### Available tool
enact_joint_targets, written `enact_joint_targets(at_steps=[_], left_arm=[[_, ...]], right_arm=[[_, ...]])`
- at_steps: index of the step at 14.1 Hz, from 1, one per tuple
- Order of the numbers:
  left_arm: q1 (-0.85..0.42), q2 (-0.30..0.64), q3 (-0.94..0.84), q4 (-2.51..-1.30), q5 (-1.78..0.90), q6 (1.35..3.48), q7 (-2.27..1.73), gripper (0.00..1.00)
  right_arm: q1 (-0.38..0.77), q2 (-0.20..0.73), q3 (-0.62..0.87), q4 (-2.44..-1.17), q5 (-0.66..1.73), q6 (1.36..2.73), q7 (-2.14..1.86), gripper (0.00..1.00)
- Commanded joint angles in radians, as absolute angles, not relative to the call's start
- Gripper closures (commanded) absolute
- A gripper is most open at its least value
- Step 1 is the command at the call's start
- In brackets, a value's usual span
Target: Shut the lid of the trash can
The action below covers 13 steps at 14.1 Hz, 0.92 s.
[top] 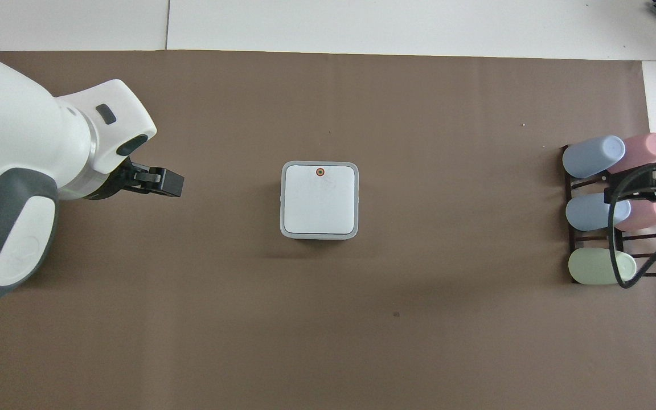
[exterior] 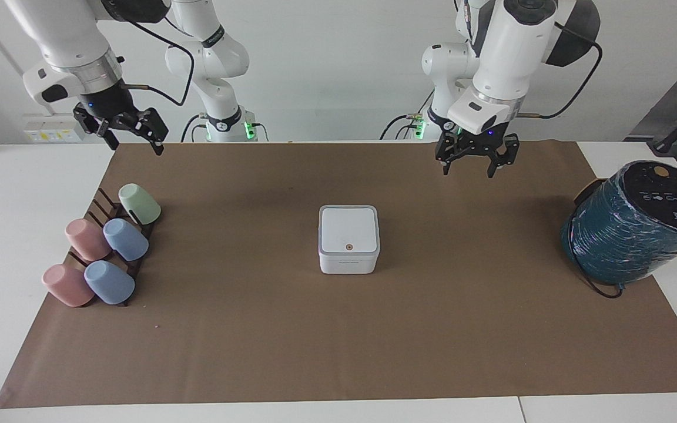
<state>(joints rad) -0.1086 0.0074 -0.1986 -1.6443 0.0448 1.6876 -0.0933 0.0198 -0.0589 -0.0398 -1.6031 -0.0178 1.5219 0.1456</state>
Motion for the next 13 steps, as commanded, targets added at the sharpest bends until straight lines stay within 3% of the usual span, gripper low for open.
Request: enact_joint_targets(at_steps=[1,13], left_arm=[[-0.156,-0.04,-0.077,-1.658,-0.015,1.635,-0.019,0.0],[-0.104,-0.06,0.074,-1.615,-0.098,1.589,0.063,0.0]], right_arm=[[0.012,-0.078,-0.034,-1.62,0.0,1.509,0.163,0.0],[0.012,-0.092,-0.029,-1.621,-0.006,1.54,0.019,0.0]])
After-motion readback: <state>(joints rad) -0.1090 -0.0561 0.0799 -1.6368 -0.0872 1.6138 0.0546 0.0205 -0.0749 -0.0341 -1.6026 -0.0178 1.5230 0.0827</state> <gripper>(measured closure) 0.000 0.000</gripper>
